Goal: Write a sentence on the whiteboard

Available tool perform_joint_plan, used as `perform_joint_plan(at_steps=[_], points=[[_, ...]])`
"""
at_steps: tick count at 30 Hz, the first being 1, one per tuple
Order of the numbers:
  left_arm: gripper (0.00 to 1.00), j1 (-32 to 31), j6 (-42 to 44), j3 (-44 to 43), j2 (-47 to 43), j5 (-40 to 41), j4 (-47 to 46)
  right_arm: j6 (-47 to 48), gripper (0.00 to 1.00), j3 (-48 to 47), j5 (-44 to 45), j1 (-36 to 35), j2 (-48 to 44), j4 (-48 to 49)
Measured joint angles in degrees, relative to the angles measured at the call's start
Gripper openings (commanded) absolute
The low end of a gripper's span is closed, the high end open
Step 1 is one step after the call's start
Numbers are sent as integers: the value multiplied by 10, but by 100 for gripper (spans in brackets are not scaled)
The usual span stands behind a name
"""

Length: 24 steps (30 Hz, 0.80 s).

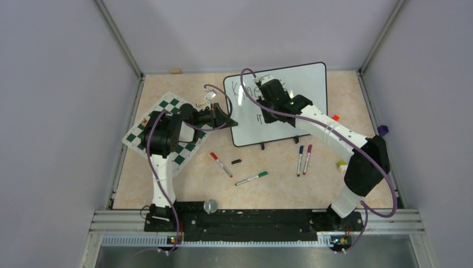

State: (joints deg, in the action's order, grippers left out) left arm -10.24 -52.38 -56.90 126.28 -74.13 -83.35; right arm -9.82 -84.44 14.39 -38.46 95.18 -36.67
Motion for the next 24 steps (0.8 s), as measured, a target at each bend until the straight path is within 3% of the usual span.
perform_joint_plan(at_steps=[24], points=[[0,0,0,0,0,-1,0,-14,0,30,7,5,-9,-19]])
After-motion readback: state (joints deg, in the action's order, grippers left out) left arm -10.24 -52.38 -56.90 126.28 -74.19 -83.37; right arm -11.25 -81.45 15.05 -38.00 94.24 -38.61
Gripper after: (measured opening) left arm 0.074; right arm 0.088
